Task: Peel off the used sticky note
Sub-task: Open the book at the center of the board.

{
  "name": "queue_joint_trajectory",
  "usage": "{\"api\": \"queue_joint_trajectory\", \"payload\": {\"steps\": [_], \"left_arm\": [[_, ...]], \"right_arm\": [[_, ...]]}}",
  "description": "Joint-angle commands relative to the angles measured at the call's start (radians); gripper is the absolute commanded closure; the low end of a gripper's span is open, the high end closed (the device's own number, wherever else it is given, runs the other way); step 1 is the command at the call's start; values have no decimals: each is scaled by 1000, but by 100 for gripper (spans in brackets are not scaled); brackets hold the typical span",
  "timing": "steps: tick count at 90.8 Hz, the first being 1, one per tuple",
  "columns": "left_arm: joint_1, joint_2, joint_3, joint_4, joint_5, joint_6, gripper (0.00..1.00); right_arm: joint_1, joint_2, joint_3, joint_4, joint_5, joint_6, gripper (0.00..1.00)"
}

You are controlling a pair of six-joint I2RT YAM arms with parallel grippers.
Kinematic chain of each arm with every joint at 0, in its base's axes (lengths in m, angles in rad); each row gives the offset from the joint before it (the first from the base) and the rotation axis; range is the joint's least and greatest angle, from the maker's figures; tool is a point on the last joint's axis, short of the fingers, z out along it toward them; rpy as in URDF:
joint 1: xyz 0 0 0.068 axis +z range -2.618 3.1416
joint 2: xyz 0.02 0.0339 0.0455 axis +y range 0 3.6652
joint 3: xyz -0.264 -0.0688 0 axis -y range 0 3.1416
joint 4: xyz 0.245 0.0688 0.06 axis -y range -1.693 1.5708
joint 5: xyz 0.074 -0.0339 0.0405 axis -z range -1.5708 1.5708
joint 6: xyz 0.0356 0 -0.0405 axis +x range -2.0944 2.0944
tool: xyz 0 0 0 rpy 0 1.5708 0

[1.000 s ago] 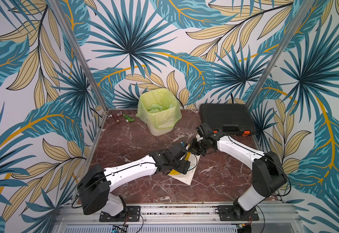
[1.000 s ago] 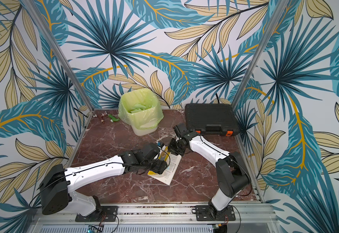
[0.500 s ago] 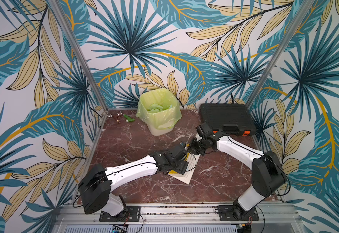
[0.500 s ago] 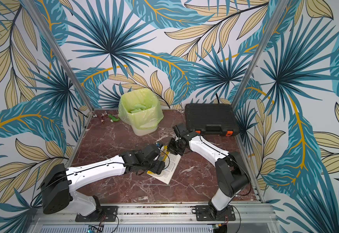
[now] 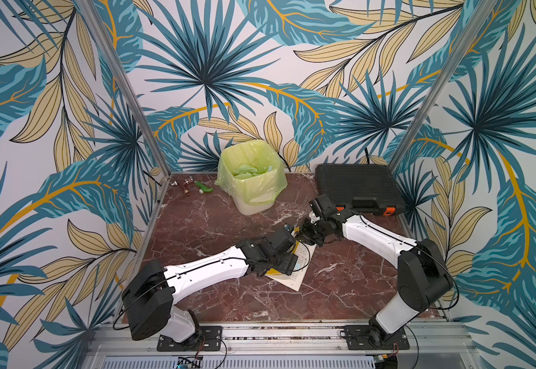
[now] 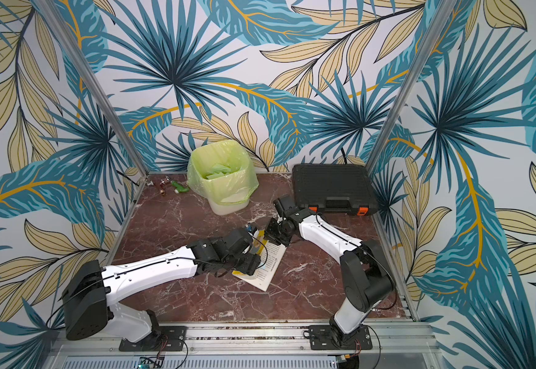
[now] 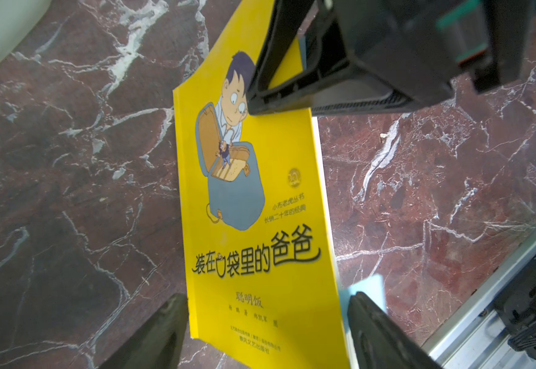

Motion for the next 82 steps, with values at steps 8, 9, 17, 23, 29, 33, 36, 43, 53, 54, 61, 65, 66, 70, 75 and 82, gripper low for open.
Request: {"api": "queue_joint_trajectory", "payload": {"steps": [8, 9, 17, 23, 29, 33, 36, 43, 53, 54, 61, 65, 66, 70, 75, 82], "left_arm": [[3, -44, -6, 31, -21, 15, 17], [4, -43, -6, 30, -21, 15, 17], [5, -34, -6, 27, -18, 16, 17], [5, -29, -6, 28, -15, 15, 17], [5, -26, -6, 31, -10, 14, 17], [5, -23, -6, 33, -7, 15, 17], [5, -20, -6, 32, -7, 15, 17], [5, -13, -3, 29, -7, 16, 17], [5, 2, 5, 26, 23, 19, 17], [5, 4, 6, 26, 25, 19, 17], [5, 10, 7, 22, 32, 21, 17], [5, 13, 8, 21, 30, 21, 17], [5, 14, 7, 21, 31, 22, 17], [5, 16, 8, 20, 33, 22, 17], [5, 20, 9, 18, 33, 22, 17], [4, 22, 7, 13, 28, 22, 17]], "right_arm": [[3, 11, -17, 19, -42, 13, 85], [4, 11, -17, 20, -42, 13, 85], [4, 11, -18, 22, -44, 13, 85], [3, 10, -18, 22, -45, 14, 85], [4, 10, -18, 23, -46, 14, 85], [4, 11, -19, 22, -47, 14, 85], [3, 11, -20, 22, -47, 15, 85], [3, 9, -22, 25, -46, 16, 85], [3, 11, -22, 27, -47, 17, 85], [4, 11, -23, 27, -47, 16, 85], [4, 10, -24, 28, -47, 18, 85], [3, 10, -25, 28, -47, 18, 85], [4, 11, -24, 28, -47, 18, 85], [4, 11, -24, 28, -47, 18, 85], [3, 12, -24, 29, -50, 17, 85], [4, 13, -24, 31, -50, 19, 85]]}}
